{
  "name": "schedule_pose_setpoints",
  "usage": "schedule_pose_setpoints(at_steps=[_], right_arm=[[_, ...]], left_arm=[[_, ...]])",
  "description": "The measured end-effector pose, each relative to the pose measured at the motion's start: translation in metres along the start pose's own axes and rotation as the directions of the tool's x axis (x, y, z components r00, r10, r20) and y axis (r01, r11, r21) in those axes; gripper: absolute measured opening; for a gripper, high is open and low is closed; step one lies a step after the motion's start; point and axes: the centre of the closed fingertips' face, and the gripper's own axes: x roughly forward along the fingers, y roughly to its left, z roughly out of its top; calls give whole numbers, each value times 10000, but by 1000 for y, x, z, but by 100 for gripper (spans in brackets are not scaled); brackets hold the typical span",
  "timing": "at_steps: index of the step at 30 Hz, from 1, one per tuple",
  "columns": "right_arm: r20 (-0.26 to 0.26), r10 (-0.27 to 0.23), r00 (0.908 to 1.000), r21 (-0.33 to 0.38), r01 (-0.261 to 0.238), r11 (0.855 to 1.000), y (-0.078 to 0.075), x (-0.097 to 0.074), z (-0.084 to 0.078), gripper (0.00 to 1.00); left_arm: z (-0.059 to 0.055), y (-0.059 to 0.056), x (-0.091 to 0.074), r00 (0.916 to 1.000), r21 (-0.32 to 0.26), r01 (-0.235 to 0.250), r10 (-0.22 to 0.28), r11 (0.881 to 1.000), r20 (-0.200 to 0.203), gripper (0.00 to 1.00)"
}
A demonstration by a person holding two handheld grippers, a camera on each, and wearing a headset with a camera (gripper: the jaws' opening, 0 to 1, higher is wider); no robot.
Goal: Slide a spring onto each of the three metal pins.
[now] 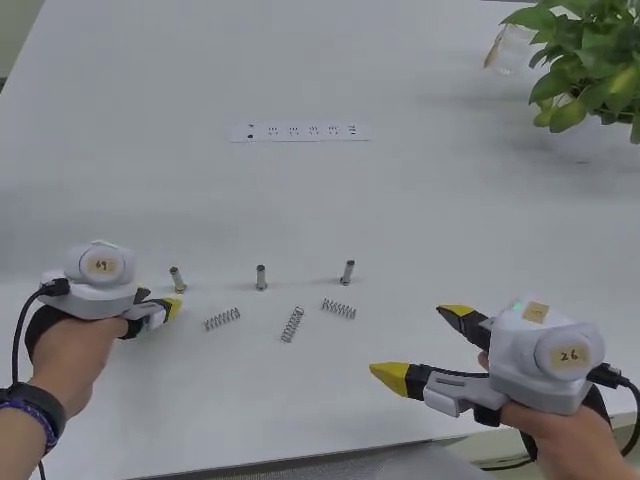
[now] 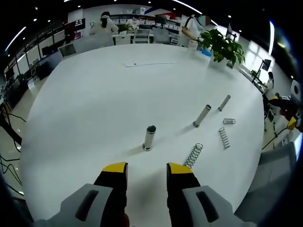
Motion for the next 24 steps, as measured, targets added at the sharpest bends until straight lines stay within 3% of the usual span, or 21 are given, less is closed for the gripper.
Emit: schedule_pose_setpoints(at_steps=[11,16,19,24], right_arm=[[-115,80,9999,21,-79,10000,2,3,-8,76],[-175,162,9997,-44,-162,9999,5,5,-10,76],[-143,173,9997,-27,-173,9998,5,5,-9,75],[-228,246,9994,-101,-249,9996,7,7,-11,75]], left_arm=[[4,-4,-28,9981,-2,45,-45,10000,617,35],[-2,-5,-40,9976,232,77,-93,9997,680,38],[0,-11,-48,9929,120,547,-557,9984,1049,41],[-2,-11,-62,9914,333,470,-507,9983,1210,45]])
